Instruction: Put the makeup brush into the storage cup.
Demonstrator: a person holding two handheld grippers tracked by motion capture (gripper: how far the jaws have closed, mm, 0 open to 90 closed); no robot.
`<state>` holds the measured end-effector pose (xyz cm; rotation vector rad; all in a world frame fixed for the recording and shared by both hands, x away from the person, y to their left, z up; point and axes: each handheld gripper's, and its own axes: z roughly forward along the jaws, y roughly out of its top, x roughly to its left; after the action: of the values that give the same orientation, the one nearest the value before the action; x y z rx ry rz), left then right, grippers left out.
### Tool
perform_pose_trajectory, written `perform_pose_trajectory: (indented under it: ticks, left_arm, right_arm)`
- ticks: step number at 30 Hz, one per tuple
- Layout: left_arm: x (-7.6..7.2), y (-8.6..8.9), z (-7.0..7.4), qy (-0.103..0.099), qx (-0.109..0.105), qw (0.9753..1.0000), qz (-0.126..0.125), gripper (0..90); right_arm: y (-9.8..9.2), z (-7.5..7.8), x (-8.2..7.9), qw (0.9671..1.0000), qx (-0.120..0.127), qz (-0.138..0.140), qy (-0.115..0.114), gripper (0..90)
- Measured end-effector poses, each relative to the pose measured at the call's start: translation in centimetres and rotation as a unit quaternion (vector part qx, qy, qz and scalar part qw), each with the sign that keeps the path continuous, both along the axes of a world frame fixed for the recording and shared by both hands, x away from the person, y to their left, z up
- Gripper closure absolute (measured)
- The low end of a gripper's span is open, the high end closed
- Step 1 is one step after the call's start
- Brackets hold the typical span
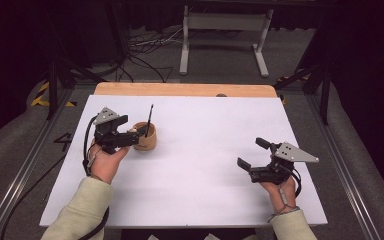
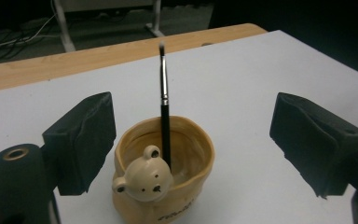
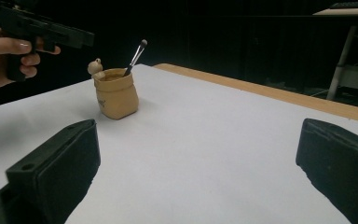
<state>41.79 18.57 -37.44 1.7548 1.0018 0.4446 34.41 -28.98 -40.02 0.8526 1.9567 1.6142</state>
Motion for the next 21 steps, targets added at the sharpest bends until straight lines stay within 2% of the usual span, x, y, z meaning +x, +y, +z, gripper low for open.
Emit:
perform_pose_trajectory:
  ticks: [1,2,3,8,11,13,16,21]
  left_arm:
    - [-0.6,0.3,0.0,-0.010,-0.008,0.9998,-0.016,14.4]
    - [-0.6,0.3,0.0,-0.010,-0.008,0.9998,-0.016,14.4]
    - [-1.0,0.5,0.0,-0.016,-0.012,0.9994,-0.027,14.4]
    - [-2.9,1.3,-0.2,-0.043,-0.029,0.9976,-0.046,11.2]
    - [-3.6,1.7,-0.4,-0.048,-0.034,0.9968,-0.053,9.6]
    - [-4.5,2.1,-0.7,-0.052,-0.029,0.9965,-0.060,9.2]
    - [-5.0,2.4,-1.0,-0.054,-0.025,0.9959,-0.068,8.8]
    - [-6.0,3.1,-1.5,-0.064,-0.037,0.9939,-0.082,6.8]
  right_arm:
    - [0.0,0.0,0.0,1.0000,0.000,0.001,-0.001,0.0]
    - [0.0,0.0,0.0,1.0000,0.000,0.001,-0.001,0.0]
    - [-0.1,0.0,0.0,1.0000,0.000,0.000,-0.001,0.0]
    - [-0.3,0.1,0.1,1.0000,-0.006,0.003,0.003,0.0]
    - [-0.4,0.0,0.1,0.9999,-0.007,0.005,0.007,0.0]
    - [-0.4,0.0,0.1,0.9999,-0.011,0.008,0.007,0.0]
    - [-0.5,-0.1,0.0,0.9999,-0.013,0.007,0.007,0.0]
    - [-0.9,-0.1,-0.3,0.9998,-0.020,0.006,0.007,0.0]
